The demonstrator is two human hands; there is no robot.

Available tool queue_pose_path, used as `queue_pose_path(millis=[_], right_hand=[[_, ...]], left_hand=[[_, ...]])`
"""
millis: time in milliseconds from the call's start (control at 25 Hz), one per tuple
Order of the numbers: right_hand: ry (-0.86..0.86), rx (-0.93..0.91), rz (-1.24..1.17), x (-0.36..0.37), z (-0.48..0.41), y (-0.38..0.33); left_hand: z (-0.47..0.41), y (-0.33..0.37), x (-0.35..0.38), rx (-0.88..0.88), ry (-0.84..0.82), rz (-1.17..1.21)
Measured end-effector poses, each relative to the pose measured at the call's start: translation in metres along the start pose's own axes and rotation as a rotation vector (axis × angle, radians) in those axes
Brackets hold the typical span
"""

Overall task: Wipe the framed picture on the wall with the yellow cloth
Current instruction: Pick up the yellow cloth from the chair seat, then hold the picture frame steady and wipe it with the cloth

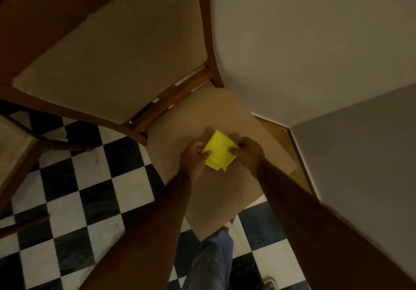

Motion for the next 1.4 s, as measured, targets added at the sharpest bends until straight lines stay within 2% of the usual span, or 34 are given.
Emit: queue_pose_path(millis=[200, 320, 480, 760, 960, 1160, 1400], right_hand=[[0.048, -0.130, -0.064, -0.064, 0.051, -0.065], [0.108, -0.228, 0.015, -0.121, 0.094, -0.121], [0.222, -0.302, -0.006, -0.204, 0.157, -0.181], [0.397, -0.458, -0.099, -0.343, 0.302, -0.271], [0.563, -0.600, -0.075, -0.443, 0.413, -0.322], [0.744, -0.724, 0.060, -0.534, 0.531, -0.361], [1.094, -0.847, 0.344, -0.615, 0.697, -0.409]], left_hand=[[0.053, 0.073, -0.031, 0.128, -0.058, 0.184], [0.097, 0.142, -0.048, 0.242, -0.077, 0.248], [0.153, 0.235, -0.060, 0.413, -0.144, 0.283], [0.287, 0.377, -0.085, 0.590, -0.168, 0.403], [0.399, 0.481, -0.094, 0.820, -0.169, 0.460], [0.515, 0.570, -0.091, 1.027, -0.215, 0.538], [0.662, 0.658, -0.096, 1.252, -0.321, 0.641]])
Point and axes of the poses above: each hand's wrist, its own z-axis away from the middle knuckle, its own x-axis out of the palm, y = z × x, the point moved 8 cm from there along -z, towards the middle knuckle, and after that the axes turned 8 degrees about -x, right-handed, at the moved point
